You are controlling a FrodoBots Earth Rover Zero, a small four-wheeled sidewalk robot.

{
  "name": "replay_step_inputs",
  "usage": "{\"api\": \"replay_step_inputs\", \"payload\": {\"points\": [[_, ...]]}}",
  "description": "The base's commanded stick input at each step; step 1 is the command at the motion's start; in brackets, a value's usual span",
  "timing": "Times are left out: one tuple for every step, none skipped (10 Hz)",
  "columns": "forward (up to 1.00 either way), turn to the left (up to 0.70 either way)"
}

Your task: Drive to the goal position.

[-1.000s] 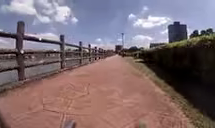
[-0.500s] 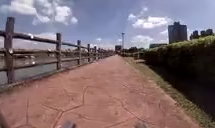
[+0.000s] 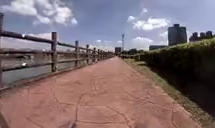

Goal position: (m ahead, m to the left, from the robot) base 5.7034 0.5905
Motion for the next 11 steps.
{"api": "replay_step_inputs", "payload": {"points": [[0.70,0.00],[0.70,0.00],[0.70,0.00],[0.70,0.00],[0.70,0.00],[0.70,0.00],[0.70,0.00],[0.70,0.00],[0.70,0.00],[0.70,0.00],[0.70,0.00]]}}
